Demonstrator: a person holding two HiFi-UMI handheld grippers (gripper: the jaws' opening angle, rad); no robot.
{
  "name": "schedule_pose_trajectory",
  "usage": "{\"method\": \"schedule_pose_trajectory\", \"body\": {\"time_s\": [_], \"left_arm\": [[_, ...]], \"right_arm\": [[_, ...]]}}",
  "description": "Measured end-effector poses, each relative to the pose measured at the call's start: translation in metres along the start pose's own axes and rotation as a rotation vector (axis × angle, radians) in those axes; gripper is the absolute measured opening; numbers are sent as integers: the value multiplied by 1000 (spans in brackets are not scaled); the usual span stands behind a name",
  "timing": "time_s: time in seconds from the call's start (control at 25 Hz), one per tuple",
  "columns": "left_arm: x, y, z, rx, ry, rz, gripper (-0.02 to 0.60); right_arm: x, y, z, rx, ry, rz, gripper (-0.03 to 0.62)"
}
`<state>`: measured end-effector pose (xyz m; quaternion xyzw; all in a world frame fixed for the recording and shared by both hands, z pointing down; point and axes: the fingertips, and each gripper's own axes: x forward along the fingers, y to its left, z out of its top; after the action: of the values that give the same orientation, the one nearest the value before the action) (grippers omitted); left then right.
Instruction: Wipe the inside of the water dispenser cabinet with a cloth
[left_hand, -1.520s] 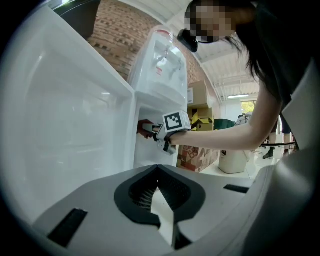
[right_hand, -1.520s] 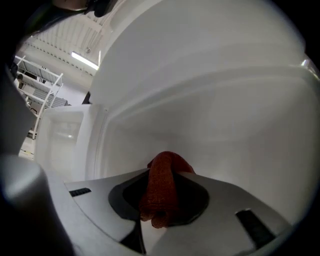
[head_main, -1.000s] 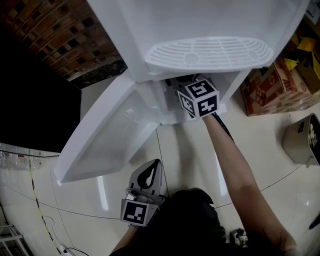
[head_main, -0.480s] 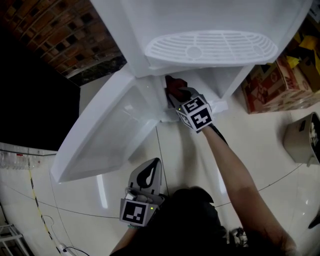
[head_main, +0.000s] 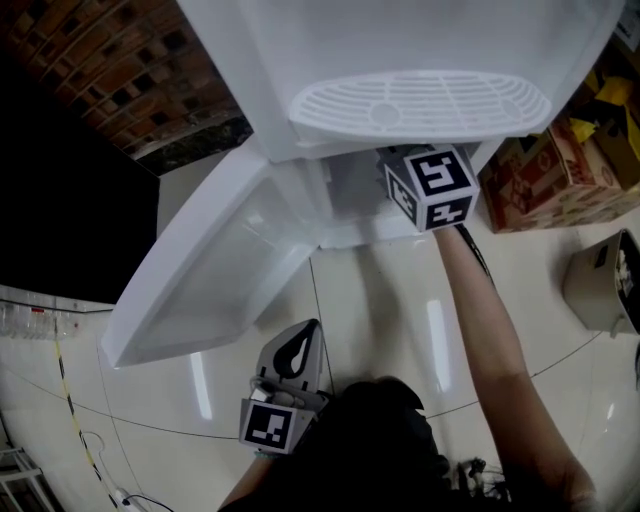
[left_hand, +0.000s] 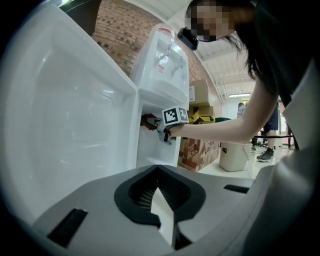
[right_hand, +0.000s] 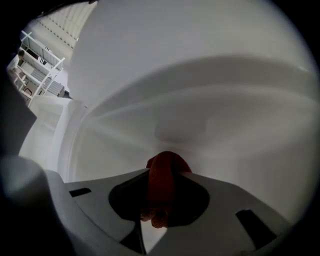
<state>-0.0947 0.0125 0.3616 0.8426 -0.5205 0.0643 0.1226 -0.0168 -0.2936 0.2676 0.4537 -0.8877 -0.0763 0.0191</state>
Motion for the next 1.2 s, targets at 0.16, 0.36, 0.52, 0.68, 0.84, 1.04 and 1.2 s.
{"method": "schedule_pose_trajectory", "body": {"time_s": [0.16,0.36,0.52,0.68,0.84,1.04,1.2], "left_arm": [[-2,5,0,-2,-3,12,-23],[-6,7,-3,-6,9,18,-23],[-8,10,-4,-4,16,27,-23],[-9,13,-5,-9,19,34,-23],[-7,11,-5,-10,16,31,-23],[-4,6,-4,-2,9,16,-23],[-3,4,-4,-2,9,11,-23]], "right_arm": [[14,-16,-8,-6,38,-38,78],[12,-9,-95,48,255,-8,77],[-6,6,-170,71,434,18,77],[-17,11,-202,81,512,30,77],[-14,-1,-157,46,390,-15,77],[-17,-17,-43,-43,122,-123,77],[-10,-25,-1,-108,47,-168,77]]}}
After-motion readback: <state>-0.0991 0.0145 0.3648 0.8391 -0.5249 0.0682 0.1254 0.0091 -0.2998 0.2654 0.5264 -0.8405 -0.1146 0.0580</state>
